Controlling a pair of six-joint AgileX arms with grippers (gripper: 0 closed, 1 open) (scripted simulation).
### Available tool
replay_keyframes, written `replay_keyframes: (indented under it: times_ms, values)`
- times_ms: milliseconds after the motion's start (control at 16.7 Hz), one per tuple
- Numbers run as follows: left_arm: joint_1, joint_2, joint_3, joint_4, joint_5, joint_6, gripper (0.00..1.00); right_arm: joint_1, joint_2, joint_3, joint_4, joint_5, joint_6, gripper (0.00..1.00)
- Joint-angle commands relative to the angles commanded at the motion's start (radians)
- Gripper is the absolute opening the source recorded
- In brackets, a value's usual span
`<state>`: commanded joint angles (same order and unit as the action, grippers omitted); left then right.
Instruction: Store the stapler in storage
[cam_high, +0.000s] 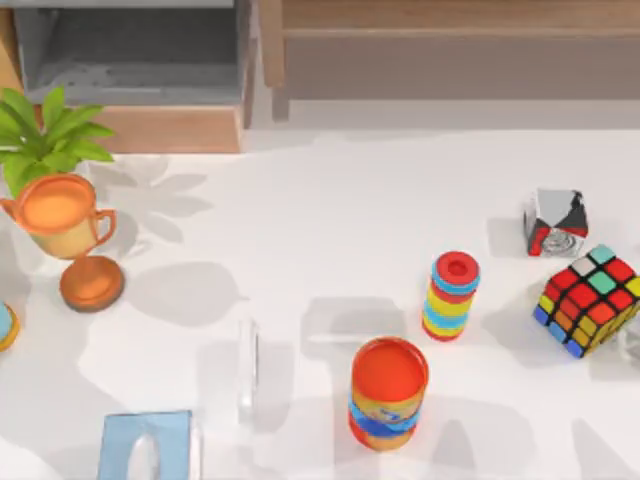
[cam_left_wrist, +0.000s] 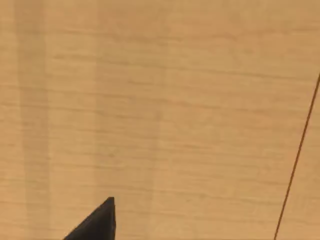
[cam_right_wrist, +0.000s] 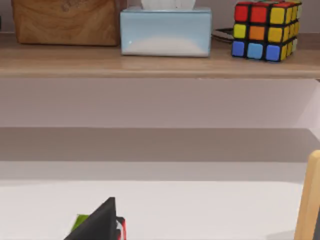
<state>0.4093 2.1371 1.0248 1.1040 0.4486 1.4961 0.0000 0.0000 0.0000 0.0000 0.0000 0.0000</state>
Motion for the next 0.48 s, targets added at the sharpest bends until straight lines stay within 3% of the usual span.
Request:
replay_keyframes:
  times_ms: [480]
  values:
    - [0.010,0.144,0.075,0.071,0.017,0.088,1.00,0.000,0.000,0.000,0.000,0.000,0.000,1.00]
